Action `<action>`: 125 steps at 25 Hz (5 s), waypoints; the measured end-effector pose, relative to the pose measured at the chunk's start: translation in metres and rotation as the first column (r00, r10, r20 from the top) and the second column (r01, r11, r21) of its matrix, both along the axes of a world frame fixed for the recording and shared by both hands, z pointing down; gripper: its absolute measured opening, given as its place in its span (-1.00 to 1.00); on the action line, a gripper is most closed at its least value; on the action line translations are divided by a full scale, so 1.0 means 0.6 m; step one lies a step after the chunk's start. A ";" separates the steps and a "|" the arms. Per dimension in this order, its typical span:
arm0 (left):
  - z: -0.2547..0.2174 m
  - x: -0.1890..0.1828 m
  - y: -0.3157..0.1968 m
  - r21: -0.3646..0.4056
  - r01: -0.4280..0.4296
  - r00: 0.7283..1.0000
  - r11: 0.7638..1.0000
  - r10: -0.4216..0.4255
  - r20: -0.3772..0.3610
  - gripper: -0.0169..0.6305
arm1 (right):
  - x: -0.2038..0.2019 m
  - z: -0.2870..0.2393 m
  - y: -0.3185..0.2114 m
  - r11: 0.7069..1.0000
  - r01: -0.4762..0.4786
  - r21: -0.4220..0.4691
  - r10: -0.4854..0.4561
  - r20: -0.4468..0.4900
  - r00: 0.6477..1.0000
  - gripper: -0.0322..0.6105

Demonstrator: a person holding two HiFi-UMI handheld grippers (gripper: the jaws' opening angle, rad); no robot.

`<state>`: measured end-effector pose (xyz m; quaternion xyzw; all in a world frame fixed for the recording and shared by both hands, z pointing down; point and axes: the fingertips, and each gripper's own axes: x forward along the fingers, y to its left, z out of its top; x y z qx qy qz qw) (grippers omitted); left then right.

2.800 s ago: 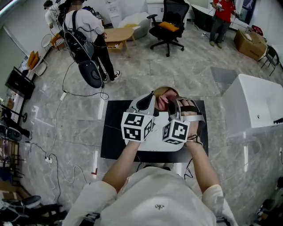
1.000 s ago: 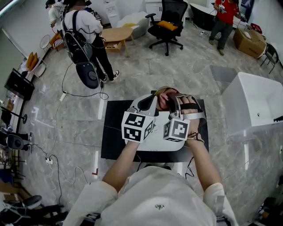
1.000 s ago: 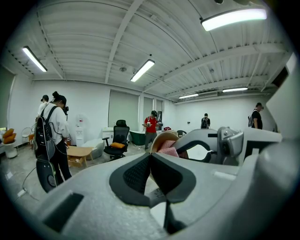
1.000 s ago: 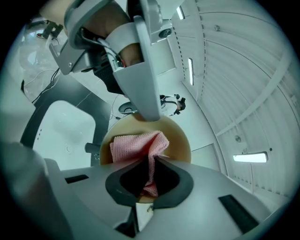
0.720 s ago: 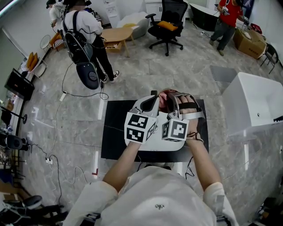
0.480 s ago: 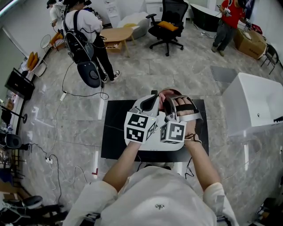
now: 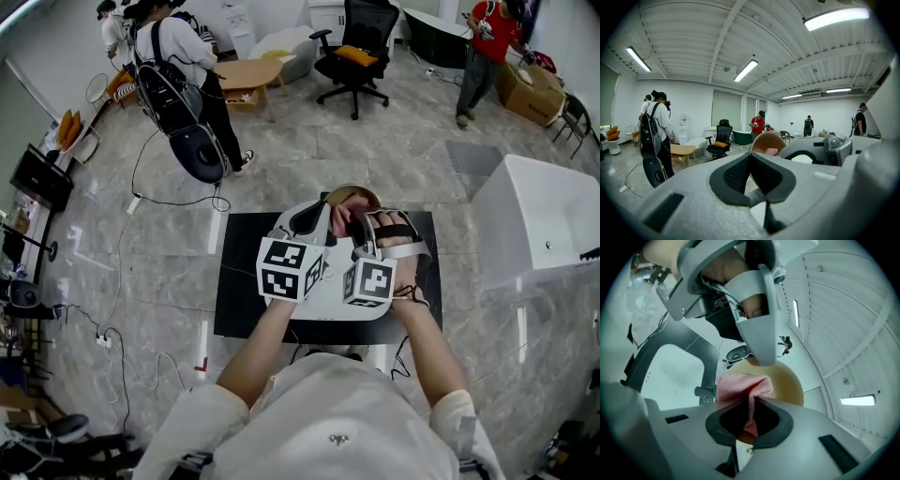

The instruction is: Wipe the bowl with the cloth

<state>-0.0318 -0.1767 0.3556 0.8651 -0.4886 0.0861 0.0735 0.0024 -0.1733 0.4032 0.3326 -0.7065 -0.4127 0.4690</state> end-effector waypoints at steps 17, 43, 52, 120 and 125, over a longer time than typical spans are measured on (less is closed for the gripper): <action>0.059 -0.031 -0.024 -0.078 0.078 0.996 0.994 -0.075 0.041 -0.90 | 0.023 -0.054 -0.009 0.997 -0.059 0.057 0.049 0.151 0.987 -0.85; 0.118 -0.037 -0.018 -0.164 0.081 0.997 0.983 -0.078 0.028 -0.90 | 0.160 -0.039 -0.001 0.907 0.044 -0.418 0.366 0.837 0.406 -0.85; 0.160 -0.031 -0.004 -0.218 0.059 0.998 0.974 -0.057 0.018 -0.90 | 0.175 0.013 0.011 0.878 0.044 -0.477 0.426 0.820 0.381 -0.85; 0.851 -0.057 0.039 -0.899 0.090 0.992 0.429 -0.118 0.043 -0.79 | 0.201 0.377 0.043 0.601 -0.012 -0.799 0.746 0.555 0.368 -0.85; 0.855 -0.070 0.038 -0.896 0.124 0.987 0.426 -0.146 0.067 -0.53 | 0.206 0.380 0.043 0.600 -0.017 -0.800 0.749 0.554 0.362 -0.85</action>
